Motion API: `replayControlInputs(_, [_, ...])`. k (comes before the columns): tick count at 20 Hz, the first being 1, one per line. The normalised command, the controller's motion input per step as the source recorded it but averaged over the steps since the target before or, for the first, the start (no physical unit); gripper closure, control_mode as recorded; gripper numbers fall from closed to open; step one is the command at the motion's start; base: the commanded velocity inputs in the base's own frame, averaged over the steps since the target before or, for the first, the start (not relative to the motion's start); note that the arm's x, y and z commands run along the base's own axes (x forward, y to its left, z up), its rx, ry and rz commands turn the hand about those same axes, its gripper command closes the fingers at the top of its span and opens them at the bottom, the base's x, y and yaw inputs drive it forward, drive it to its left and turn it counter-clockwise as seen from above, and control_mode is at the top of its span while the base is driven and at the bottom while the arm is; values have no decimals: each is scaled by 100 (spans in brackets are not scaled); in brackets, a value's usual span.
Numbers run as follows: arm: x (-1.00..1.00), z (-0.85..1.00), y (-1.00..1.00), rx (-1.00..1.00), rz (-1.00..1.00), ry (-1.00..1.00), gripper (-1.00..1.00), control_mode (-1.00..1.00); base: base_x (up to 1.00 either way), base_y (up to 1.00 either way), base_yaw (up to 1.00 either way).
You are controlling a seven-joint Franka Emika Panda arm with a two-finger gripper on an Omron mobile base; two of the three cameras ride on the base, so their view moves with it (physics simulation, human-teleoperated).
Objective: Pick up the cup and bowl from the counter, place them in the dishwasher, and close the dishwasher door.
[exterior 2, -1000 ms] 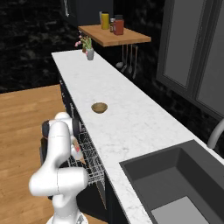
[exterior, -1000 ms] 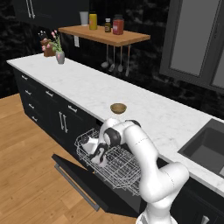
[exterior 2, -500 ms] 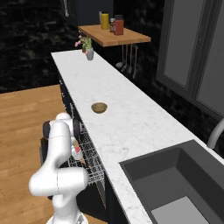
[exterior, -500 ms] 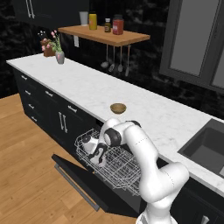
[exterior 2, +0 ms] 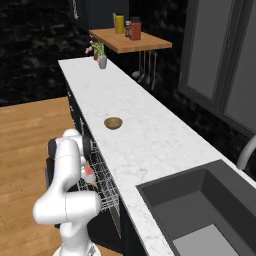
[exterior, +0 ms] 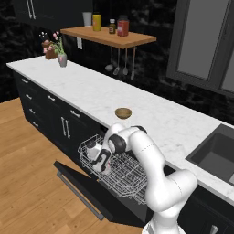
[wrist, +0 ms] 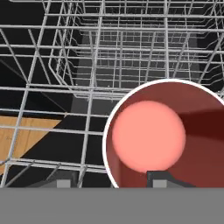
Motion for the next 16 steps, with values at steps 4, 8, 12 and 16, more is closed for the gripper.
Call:
replayControlInputs(4, [0, 6, 1, 0, 0, 0, -100, -100, 0, 0, 0])
replayControlInputs(8, [-35, 77, 6, 0, 0, -7, -100, -100, 0, 0, 0])
replayControlInputs(12, [-51, 100, 18, 0, 3, 0, -100, -100, 0, 0, 0])
replayControlInputs(16, [-40, 100, 13, 0, 10, 0, -100, -100, 0, 0, 0])
